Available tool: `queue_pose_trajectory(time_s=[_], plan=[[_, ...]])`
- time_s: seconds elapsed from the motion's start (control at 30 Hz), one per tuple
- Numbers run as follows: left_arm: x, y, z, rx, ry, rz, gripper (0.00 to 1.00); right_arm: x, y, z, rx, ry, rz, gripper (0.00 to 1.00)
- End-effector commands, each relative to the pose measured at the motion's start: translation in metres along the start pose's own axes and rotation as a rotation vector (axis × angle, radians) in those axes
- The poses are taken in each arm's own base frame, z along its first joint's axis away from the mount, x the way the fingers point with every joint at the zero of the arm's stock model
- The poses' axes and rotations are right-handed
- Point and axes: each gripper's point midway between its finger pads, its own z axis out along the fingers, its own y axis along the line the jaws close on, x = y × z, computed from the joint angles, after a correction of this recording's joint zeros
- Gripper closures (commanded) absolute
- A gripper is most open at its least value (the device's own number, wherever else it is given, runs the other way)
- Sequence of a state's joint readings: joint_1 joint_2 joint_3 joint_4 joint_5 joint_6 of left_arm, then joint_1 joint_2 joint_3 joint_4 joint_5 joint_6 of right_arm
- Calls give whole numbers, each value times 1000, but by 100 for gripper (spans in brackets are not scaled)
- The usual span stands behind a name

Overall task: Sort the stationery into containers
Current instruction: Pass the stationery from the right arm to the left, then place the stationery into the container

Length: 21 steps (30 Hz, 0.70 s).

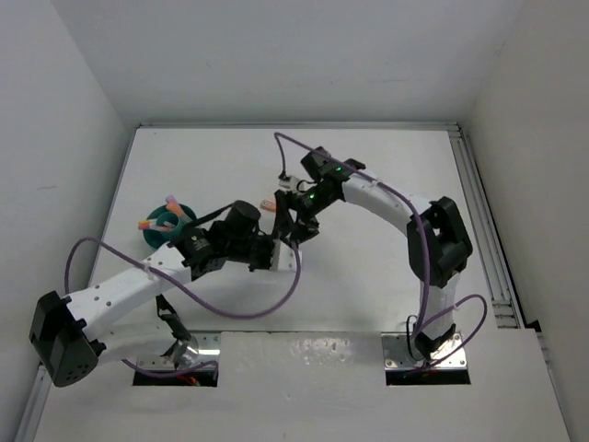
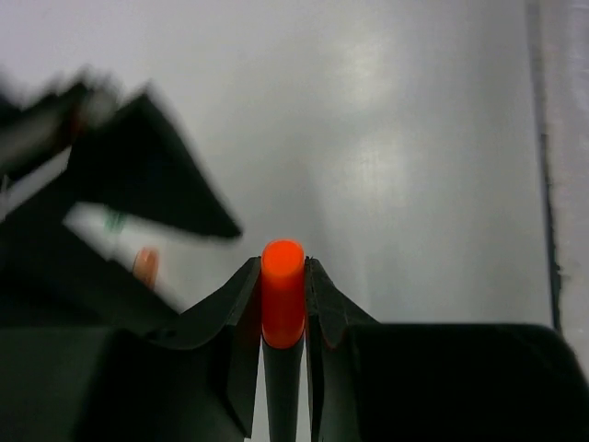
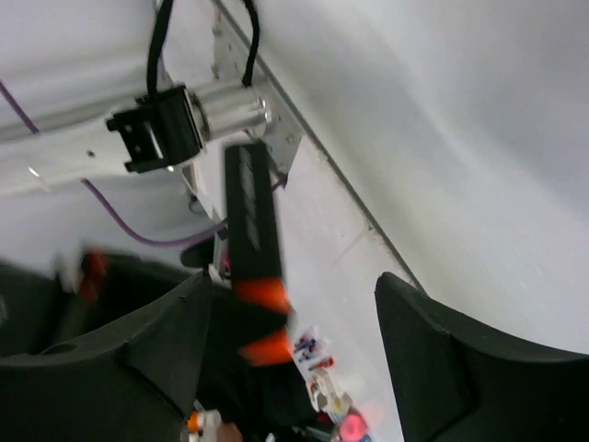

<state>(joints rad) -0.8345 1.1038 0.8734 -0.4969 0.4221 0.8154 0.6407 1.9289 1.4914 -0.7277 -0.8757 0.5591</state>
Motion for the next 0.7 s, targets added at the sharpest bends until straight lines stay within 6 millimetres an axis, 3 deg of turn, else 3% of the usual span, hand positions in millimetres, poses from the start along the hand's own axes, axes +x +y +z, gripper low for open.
queue_pose_trajectory(time_s=[0.0, 0.03, 0.07, 0.2, 0.33, 0.5, 0.67], plan=[[4, 64, -42, -299, -20, -341, 100, -28, 10, -59, -9, -152, -36, 29], [9, 75, -53, -362, -24, -397, 100, -34, 9, -67, -9, -175, -31, 29], [30, 88, -68, -453, 14, -473, 100, -39, 6, -75, -6, -197, -22, 29], [69, 116, -114, -692, 44, -679, 100, -57, -6, -105, 13, -272, -8, 30], [111, 127, -154, -819, 110, -788, 100, -53, -13, -106, 13, -272, 2, 30], [139, 126, -177, -861, 88, -831, 100, -48, -20, -101, 26, -255, -1, 30], [164, 119, -181, -829, 85, -845, 100, -49, -28, -100, 38, -227, 12, 31]])
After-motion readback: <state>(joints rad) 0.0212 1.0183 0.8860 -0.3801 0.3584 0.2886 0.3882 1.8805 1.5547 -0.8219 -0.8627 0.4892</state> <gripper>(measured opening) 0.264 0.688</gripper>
